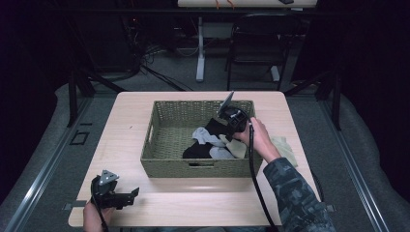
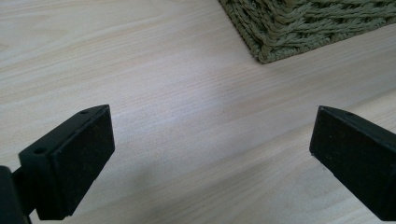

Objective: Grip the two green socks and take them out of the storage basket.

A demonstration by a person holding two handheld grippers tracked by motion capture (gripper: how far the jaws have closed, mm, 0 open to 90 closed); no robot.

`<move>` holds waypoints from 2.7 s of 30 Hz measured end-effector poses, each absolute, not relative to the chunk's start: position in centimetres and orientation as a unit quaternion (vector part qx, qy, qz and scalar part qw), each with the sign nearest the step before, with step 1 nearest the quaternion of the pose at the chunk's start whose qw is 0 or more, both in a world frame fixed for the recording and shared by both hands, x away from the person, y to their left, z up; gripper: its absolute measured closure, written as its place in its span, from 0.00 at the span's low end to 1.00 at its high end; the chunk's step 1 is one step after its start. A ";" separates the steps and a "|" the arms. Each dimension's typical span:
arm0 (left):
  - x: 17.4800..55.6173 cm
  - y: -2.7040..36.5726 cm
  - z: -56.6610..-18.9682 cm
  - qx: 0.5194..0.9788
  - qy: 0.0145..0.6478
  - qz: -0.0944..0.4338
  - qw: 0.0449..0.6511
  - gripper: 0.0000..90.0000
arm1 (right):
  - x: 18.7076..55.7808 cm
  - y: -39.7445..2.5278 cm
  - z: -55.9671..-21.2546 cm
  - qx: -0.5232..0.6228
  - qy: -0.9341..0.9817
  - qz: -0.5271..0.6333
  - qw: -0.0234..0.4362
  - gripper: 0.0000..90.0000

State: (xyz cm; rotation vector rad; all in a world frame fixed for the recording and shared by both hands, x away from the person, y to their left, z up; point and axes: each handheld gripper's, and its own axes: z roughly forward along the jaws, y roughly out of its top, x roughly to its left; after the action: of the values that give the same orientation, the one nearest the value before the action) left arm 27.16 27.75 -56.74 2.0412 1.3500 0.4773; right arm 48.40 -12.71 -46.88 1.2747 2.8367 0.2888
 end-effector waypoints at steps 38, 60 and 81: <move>27.5 27.4 -57.0 0.774 0.519 0.179 0.316 0.00 | 47.7 -13.8 -34.1 0.397 0.905 0.150 0.029 0.94; 27.6 27.4 -57.1 0.773 0.521 0.179 0.315 0.00 | 46.5 -21.9 -30.8 0.451 0.873 0.171 0.065 0.94; 27.6 27.3 -57.0 0.770 0.524 0.182 0.315 0.00 | 46.0 -30.7 -36.7 0.529 0.832 0.161 0.052 0.94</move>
State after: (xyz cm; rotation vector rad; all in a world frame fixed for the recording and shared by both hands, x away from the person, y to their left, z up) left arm 27.58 27.34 -57.02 2.0293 1.3820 0.4784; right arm 45.97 -30.67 -36.69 1.6075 2.5295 0.4887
